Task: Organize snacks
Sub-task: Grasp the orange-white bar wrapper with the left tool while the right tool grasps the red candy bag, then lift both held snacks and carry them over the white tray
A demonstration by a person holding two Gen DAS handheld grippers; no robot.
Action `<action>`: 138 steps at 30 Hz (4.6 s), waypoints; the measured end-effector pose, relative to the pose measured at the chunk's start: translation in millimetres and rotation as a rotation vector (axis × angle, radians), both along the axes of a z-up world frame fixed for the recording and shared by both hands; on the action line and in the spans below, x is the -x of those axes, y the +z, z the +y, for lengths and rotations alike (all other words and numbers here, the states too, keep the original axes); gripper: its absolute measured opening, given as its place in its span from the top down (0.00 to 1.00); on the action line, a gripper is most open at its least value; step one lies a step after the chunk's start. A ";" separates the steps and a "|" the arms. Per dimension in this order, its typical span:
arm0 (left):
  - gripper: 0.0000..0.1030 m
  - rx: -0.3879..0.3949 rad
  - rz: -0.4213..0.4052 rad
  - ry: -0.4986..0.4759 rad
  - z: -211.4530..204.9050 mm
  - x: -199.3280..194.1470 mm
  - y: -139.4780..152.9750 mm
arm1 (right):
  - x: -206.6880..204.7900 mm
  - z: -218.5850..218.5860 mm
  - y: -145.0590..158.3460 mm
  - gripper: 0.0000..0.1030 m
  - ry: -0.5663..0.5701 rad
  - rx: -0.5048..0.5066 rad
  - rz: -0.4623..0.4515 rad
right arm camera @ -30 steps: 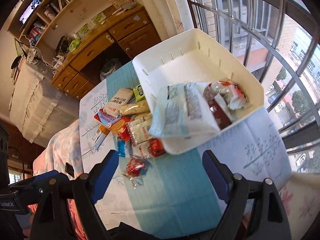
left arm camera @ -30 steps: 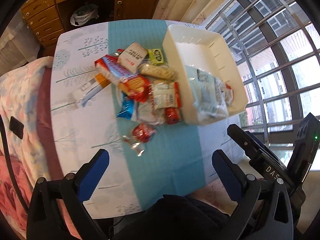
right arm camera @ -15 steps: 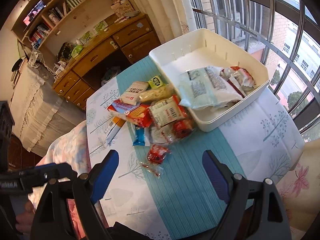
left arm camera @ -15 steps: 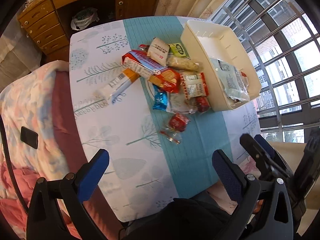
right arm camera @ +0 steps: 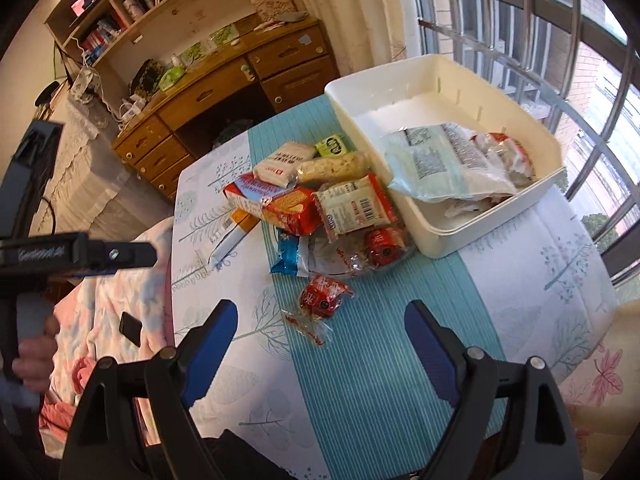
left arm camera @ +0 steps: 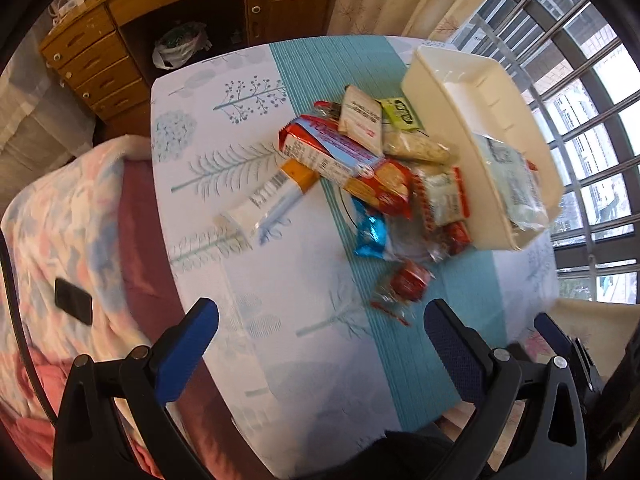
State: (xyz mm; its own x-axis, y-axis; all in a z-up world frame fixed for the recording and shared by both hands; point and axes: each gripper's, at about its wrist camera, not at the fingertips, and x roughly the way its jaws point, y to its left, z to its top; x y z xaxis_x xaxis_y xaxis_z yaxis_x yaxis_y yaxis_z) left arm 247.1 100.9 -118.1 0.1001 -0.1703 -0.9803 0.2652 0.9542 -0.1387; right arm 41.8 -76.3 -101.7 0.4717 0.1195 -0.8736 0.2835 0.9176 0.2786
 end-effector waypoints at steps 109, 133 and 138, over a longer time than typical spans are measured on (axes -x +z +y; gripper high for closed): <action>0.63 0.382 -0.050 0.368 -59.6 42.0 27.6 | -68.6 -95.2 32.8 0.40 0.316 0.101 0.047; 0.62 0.381 0.007 0.300 -240.9 -54.8 -0.6 | -173.7 -221.6 21.8 0.39 0.458 0.095 0.087; 0.62 0.358 -0.027 0.287 -257.2 -73.5 -0.3 | -187.5 -234.8 12.3 0.38 0.485 0.081 0.126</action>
State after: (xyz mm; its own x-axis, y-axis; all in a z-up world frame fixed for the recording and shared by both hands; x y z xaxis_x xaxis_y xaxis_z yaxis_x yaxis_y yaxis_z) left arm 320.6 -156.3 -118.4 0.2173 -0.4593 -0.8613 0.0050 0.8829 -0.4695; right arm 229.3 -311.2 -89.4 0.2691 0.2280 -0.9357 -0.1539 0.9693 0.1919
